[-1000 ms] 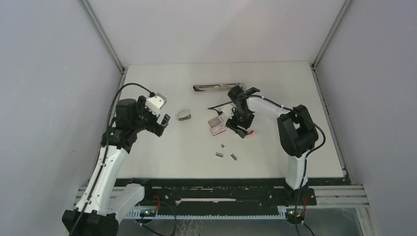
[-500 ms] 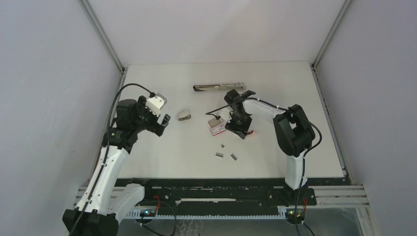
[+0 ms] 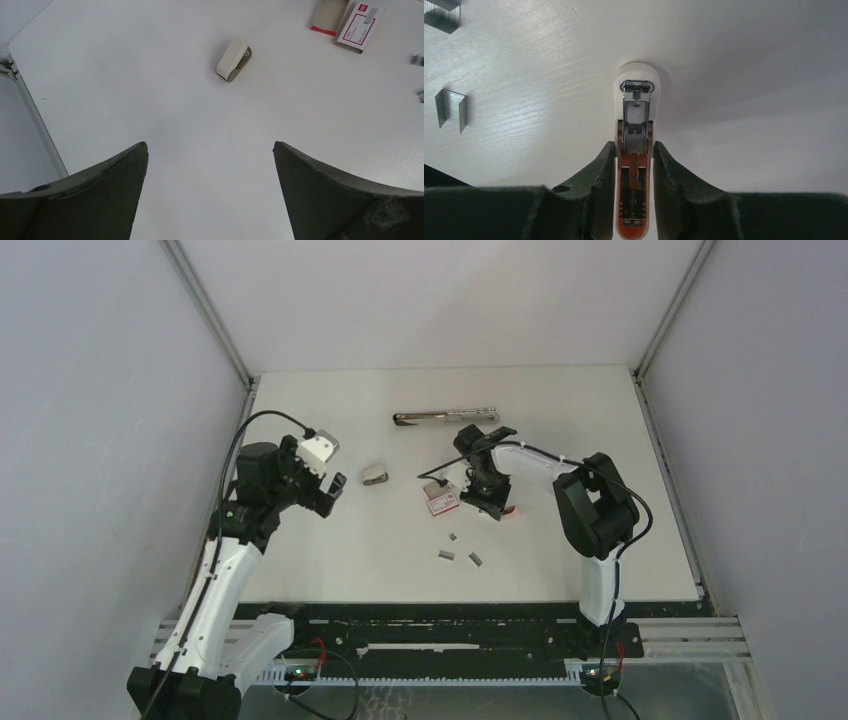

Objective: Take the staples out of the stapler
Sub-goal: Pick up the stapler from the center of the board, then place the stapler at the center of the board, then pick up the stapler from the center of the board.

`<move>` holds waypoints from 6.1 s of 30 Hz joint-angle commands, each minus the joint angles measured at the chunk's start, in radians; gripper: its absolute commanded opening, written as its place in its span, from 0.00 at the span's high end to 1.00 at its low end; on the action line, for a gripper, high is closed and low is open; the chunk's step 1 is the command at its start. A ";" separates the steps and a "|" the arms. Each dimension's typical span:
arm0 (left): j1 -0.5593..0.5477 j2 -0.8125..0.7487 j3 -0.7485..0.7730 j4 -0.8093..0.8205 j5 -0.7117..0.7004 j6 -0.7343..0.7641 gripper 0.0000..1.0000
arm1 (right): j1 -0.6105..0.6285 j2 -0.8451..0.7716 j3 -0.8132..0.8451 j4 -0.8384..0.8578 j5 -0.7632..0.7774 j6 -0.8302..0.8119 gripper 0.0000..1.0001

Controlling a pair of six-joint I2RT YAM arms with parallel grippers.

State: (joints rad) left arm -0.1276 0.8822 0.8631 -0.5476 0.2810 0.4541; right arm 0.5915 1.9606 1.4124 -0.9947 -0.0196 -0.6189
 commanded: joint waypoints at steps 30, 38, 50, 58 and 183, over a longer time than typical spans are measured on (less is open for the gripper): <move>0.007 -0.017 -0.036 0.029 0.038 0.005 0.00 | -0.084 0.155 0.414 0.010 0.138 -0.496 0.80; 0.007 -0.029 -0.042 0.020 0.066 0.022 0.00 | -0.132 0.273 0.541 0.058 0.168 -0.590 0.79; 0.007 -0.013 -0.044 0.011 0.072 0.040 0.00 | -0.206 0.369 0.631 0.118 0.146 -0.680 0.75; 0.007 -0.008 -0.044 0.009 0.071 0.044 0.00 | -0.212 0.393 0.631 0.133 0.146 -0.699 0.72; -0.190 1.122 0.741 -0.222 0.003 0.213 0.90 | -0.243 -0.461 0.028 0.214 -0.196 0.282 0.17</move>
State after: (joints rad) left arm -0.3119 2.0308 1.5543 -0.7723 0.2661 0.6731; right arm 0.3531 1.5383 1.4380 -0.8040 -0.1909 -0.3363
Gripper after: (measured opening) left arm 0.312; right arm 0.834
